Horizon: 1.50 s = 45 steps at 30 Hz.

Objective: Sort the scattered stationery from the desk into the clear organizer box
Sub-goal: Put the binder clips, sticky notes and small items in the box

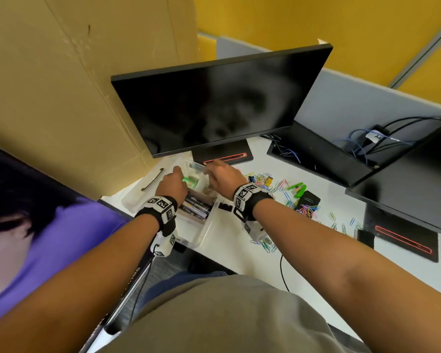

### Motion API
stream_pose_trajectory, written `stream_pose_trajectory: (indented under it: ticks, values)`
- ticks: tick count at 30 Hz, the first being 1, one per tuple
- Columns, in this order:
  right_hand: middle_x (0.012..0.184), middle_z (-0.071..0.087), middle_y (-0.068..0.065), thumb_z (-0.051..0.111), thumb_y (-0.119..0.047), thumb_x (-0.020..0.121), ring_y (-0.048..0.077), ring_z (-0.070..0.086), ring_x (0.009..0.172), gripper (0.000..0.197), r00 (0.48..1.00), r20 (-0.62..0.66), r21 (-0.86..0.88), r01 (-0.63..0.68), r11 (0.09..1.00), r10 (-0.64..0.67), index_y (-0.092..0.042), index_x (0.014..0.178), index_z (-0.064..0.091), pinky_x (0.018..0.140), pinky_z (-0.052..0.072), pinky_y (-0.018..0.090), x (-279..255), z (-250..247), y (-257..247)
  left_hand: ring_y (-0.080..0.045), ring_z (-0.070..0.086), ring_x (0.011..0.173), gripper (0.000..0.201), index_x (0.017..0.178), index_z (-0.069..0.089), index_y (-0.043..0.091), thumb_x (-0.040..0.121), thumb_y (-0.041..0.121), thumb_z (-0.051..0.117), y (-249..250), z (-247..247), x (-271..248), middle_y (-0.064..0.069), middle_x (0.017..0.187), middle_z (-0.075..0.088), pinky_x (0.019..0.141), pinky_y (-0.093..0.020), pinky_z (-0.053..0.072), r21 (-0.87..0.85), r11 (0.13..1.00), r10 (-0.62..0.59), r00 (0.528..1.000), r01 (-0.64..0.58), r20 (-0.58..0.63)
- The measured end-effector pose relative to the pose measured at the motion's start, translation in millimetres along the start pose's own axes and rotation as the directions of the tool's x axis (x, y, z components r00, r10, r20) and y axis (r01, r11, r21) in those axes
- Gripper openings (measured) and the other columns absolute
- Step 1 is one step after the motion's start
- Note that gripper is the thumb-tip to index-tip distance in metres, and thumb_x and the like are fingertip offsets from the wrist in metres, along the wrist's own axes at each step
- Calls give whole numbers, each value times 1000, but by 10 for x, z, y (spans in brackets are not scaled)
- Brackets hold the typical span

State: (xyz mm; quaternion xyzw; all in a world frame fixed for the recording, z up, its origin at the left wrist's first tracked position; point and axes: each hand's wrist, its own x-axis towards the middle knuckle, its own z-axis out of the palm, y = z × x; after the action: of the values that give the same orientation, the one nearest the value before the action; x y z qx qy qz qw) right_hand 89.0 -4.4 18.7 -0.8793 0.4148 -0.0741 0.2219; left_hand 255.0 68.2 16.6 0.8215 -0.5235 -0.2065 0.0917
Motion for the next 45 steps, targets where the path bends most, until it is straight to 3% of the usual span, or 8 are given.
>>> stream_pose_trajectory:
  ticks: [7, 12, 16, 23, 29, 33, 39, 45]
  values:
    - [123, 57, 2, 50, -18, 95, 23, 61, 100, 22, 984, -86, -7, -158, 987, 156, -22, 114, 60, 78, 48, 33, -390, -251, 593, -29, 64, 90, 19, 115, 50, 18, 97, 22, 50, 648, 195, -72, -7, 102, 63, 78, -39, 54, -39, 992, 121, 992, -122, -26]
    - [109, 59, 4, 49, -20, 96, 25, 61, 93, 19, 953, -89, -31, -293, 955, 290, -21, 111, 61, 76, 50, 35, -818, -330, 1114, -31, 61, 92, 12, 106, 52, 17, 96, 18, 47, 1087, 423, -114, -10, 105, 62, 76, -36, 49, -20, 969, 245, 969, -244, 37]
    - [110, 60, 7, 50, -17, 93, 29, 61, 94, 21, 924, -41, -30, -382, 924, 380, -20, 111, 62, 78, 51, 37, -1154, -291, 1432, -33, 60, 95, 17, 109, 52, 13, 94, 13, 45, 1266, 712, -160, -13, 109, 62, 81, -42, 52, 45, 947, 310, 943, -317, 124]
    - [115, 60, 9, 54, -18, 91, 30, 61, 100, 22, 867, 88, -25, -491, 871, 491, -17, 112, 61, 82, 50, 38, -1505, -96, 1751, -33, 59, 106, 28, 124, 50, 11, 96, 13, 45, 1253, 1104, -185, -14, 123, 55, 89, -41, 49, 167, 937, 253, 924, -308, 289]
    - [110, 59, 9, 54, -24, 96, 29, 63, 93, 14, 877, 116, -25, -467, 884, 467, -14, 102, 62, 76, 54, 40, -1602, 131, 1832, -33, 59, 103, 22, 116, 53, 12, 96, 14, 45, 1278, 1311, -142, -12, 119, 54, 86, -40, 48, 220, 922, 228, 906, -319, 358]
    - [113, 53, 7, 60, -30, 90, 29, 62, 91, 24, 872, 170, -57, -456, 888, 459, -16, 109, 57, 75, 54, 41, -1656, 221, 1835, -33, 60, 96, 18, 110, 53, 13, 94, 12, 45, 1414, 1424, -89, -12, 113, 56, 81, -40, 48, 217, 914, 248, 895, -343, 370]
    - [107, 55, 7, 62, -31, 89, 27, 59, 98, 29, 898, 163, -91, -399, 912, 409, -13, 111, 58, 76, 55, 40, -1675, 275, 1832, -35, 61, 99, 27, 122, 51, 13, 95, 14, 47, 1604, 1577, 22, -14, 130, 49, 84, -41, 51, 202, 913, 261, 888, -354, 378]
    - [112, 54, 9, 67, -27, 86, 28, 54, 108, 37, 891, 191, -85, -402, 912, 411, -10, 117, 56, 80, 55, 42, -1669, 277, 1828, -33, 62, 95, 45, 131, 46, 18, 89, 3, 55, 1738, 1705, 120, -13, 126, 47, 81, -43, 55, 200, 894, 315, 879, -401, 357]
